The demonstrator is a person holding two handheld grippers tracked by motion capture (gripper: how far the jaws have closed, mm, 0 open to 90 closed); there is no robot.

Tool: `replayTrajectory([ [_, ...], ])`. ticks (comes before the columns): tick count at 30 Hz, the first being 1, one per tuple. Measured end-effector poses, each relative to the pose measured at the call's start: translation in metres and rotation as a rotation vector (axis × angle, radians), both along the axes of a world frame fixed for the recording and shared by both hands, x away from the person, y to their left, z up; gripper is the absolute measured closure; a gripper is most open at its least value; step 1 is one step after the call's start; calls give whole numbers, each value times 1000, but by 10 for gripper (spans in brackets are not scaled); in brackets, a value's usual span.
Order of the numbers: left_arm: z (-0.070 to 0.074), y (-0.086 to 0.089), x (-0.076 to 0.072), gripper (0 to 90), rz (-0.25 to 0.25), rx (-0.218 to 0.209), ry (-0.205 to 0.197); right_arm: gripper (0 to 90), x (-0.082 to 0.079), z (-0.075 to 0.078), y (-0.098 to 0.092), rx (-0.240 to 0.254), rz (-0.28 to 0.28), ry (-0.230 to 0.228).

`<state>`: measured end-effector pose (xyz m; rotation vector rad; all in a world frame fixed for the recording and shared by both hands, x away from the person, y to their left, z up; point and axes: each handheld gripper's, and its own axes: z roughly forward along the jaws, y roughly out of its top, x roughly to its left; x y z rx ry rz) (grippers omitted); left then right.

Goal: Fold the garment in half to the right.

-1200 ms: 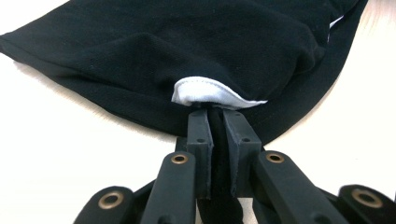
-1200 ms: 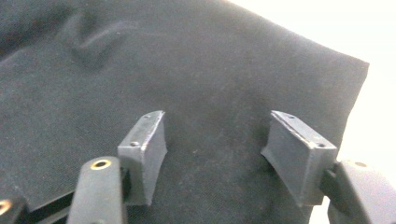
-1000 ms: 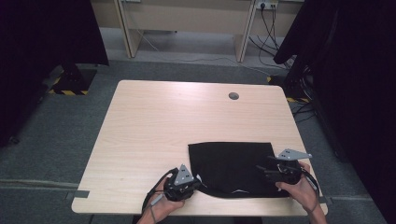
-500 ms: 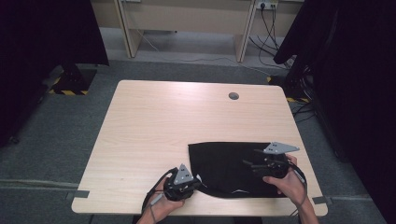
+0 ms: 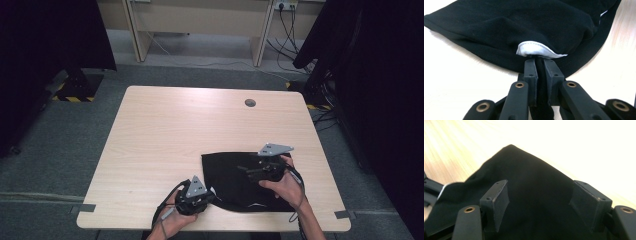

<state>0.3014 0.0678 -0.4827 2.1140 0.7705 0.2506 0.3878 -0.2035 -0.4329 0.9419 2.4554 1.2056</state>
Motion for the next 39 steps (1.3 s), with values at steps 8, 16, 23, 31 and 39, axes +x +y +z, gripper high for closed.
replayTrajectory([
  [8, 0, 0, 0, 809, 2, -5, 6, 316, 15, -2, 36, -28, 56, 15],
  [16, 0, 0, 0, 809, 3, -5, 6, 320, 26, -9, 61, -27, 92, 30],
  [23, 0, 0, 0, 809, 4, -7, 15, 333, 36, -14, 79, -41, 112, 46],
  [31, 0, 0, 0, 809, 0, -5, 1, 336, 46, -24, 94, -67, 125, 80],
  [39, 0, 0, 0, 809, 3, -1, 1, 339, 52, -28, 110, -97, 152, 87],
])
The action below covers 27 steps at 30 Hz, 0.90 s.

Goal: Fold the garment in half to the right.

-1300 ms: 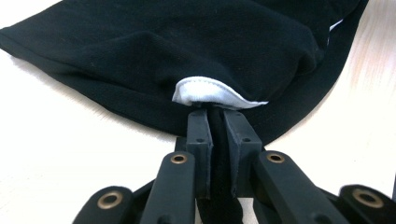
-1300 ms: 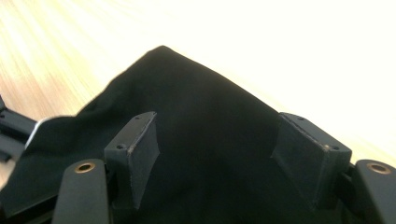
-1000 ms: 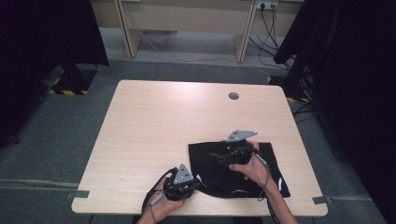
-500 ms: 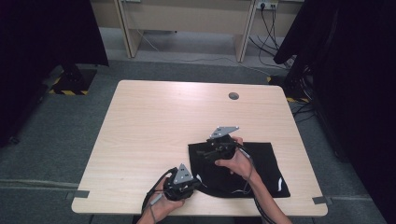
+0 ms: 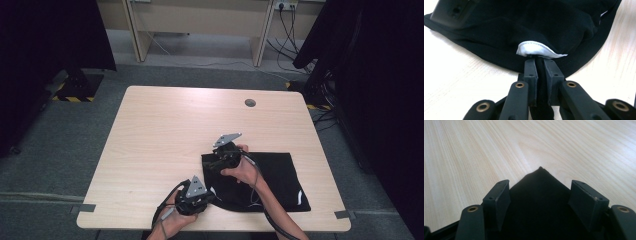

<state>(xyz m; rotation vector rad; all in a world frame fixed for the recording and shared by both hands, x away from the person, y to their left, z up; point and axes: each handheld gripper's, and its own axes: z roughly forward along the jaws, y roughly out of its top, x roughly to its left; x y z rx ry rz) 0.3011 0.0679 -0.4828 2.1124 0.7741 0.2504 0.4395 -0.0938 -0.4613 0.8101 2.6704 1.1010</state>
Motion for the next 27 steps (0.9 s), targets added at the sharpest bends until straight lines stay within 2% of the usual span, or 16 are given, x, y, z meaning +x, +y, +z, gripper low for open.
replayTrajectory([
  [4, 0, 0, 0, 809, 1, 0, 0, 349, 2, -3, 6, -11, 2, 4],
  [8, 0, 0, 0, 809, 1, 0, 0, 388, 3, -7, 13, -65, 11, -7],
  [9, 0, 0, 0, 809, 1, -1, 1, 404, 2, -8, 15, -63, 12, -14],
  [11, 0, 0, 0, 809, 1, 0, 0, 488, 2, -7, 16, -68, 25, -25],
  [12, 0, 0, 0, 809, 2, 0, -1, 563, 2, -7, 16, -68, 26, -28],
  [16, 0, 1, 0, 815, 2, -6, 0, 761, 1, -4, 13, -67, 43, 0],
  [19, 2, -1, -1, 820, -6, -3, -12, 799, 1, -3, 11, -46, 47, 12],
  [22, 11, 3, 0, 823, -5, -18, -23, 819, 0, 2, 10, -10, 53, 5],
  [24, 18, 5, -1, 823, -8, -33, -36, 825, -2, 11, 8, 13, 48, -13],
  [27, 31, 7, -3, 823, 0, -30, -59, 828, -3, 25, 5, 64, 45, -32],
])
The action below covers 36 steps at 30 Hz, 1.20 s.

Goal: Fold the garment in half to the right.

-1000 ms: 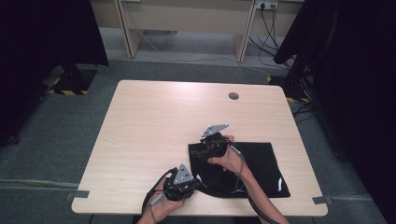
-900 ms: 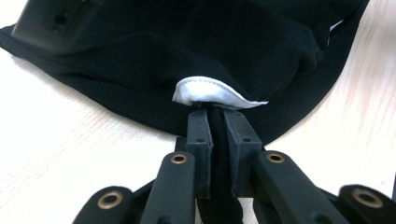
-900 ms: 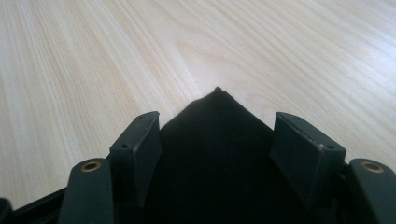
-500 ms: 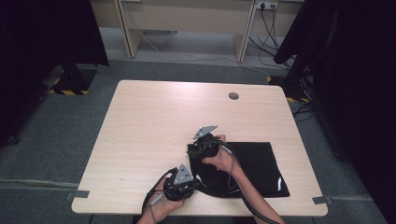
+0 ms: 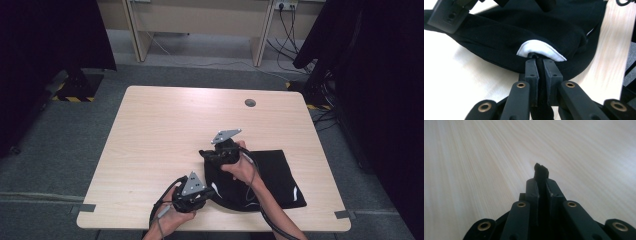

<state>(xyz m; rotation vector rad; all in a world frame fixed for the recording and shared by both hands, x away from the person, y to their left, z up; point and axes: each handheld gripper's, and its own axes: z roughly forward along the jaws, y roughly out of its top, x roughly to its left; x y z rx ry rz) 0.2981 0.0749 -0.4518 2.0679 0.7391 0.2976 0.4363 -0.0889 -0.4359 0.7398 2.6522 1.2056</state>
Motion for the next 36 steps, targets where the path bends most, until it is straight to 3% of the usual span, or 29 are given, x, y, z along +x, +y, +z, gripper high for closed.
replayTrajectory([
  [3, 13, -1, 2, 823, -22, -16, -35, 830, -1, 14, -5, 36, -8, -16],
  [10, 38, -13, 12, 822, -53, -39, -62, 833, 4, 34, -28, 109, -39, -34],
  [18, 56, -50, 23, 821, -109, -24, -85, 835, 7, 42, -69, 181, -84, -30],
  [23, 55, -77, 30, 819, -148, -23, -70, 835, 4, 39, -100, 194, -134, -34],
  [28, 48, -102, 32, 816, -181, -17, -53, 834, 1, 26, -131, 198, -182, -19],
  [31, 40, -116, 35, 808, -194, -38, -23, 823, -2, 19, -143, 192, -201, -12],
  [34, 33, -127, 37, 791, -207, -35, -13, 777, -3, 13, -150, 141, -231, -12],
  [36, 30, -131, 39, 751, -214, -41, 3, 688, -4, 12, -154, 93, -261, -19],
])
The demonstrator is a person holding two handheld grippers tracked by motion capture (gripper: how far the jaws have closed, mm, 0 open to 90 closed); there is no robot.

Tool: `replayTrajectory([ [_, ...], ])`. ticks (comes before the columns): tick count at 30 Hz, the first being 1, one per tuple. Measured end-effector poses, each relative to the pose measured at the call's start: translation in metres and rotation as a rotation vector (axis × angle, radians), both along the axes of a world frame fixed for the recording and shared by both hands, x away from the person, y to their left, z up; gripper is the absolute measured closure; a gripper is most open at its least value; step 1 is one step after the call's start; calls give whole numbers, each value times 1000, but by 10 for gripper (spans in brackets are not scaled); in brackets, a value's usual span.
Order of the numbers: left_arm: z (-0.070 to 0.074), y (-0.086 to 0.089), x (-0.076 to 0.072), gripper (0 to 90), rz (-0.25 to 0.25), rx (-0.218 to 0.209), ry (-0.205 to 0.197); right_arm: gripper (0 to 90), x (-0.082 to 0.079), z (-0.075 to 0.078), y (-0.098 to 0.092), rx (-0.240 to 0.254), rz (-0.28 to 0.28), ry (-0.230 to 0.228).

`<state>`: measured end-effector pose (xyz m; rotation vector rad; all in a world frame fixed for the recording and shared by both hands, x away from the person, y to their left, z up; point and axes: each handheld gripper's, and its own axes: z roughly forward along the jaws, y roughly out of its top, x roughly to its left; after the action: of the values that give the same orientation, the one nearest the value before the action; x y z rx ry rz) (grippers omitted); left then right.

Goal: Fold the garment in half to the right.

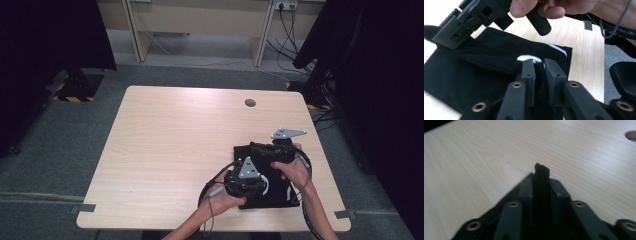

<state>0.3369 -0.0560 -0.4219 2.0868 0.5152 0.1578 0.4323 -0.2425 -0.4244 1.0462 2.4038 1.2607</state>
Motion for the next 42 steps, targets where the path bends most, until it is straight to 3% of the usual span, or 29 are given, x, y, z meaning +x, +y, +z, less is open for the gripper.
replayTrajectory([
  [2, -1, -2, 0, 675, -5, -14, 6, 628, -1, 0, -2, -11, -23, 5],
  [4, 1, -1, -1, 543, 4, -19, 8, 544, -4, 2, -4, -33, -46, 6],
  [9, 15, 14, -4, 404, 27, -69, -1, 412, -10, 10, -8, -61, -91, 4],
  [11, 19, 23, -4, 392, 44, -79, -10, 391, -13, 13, -9, -61, -96, 4],
  [12, 20, 27, -4, 387, 57, -79, -9, 384, -14, 14, -10, -69, -97, 2],
  [15, 16, 37, -1, 367, 101, -30, -22, 373, -18, 19, -12, -94, -108, -2],
  [18, 1, 39, 1, 328, 150, 37, -2, 367, -19, 20, -15, -117, -126, 7],
  [20, -12, 36, 1, 282, 162, 84, 10, 364, -19, 18, -16, -146, -140, 9],
  [24, -33, 28, 0, 222, 177, 151, 27, 363, -16, 12, -18, -157, -148, 36],
  [27, -45, 26, 0, 198, 195, 152, 54, 364, -11, 7, -17, -166, -170, 50],
  [33, -50, 25, -3, 198, 197, 151, 49, 412, 4, -15, -11, -217, -199, 122],
  [38, -54, 28, -1, 198, 191, 140, 62, 538, 14, -34, -9, -204, -164, 165],
  [39, -54, 29, -1, 198, 195, 145, 59, 559, 14, -35, -9, -187, -159, 163],
  [42, -53, 39, -1, 200, 201, 157, 54, 587, 14, -34, -1, -200, -142, 159],
])
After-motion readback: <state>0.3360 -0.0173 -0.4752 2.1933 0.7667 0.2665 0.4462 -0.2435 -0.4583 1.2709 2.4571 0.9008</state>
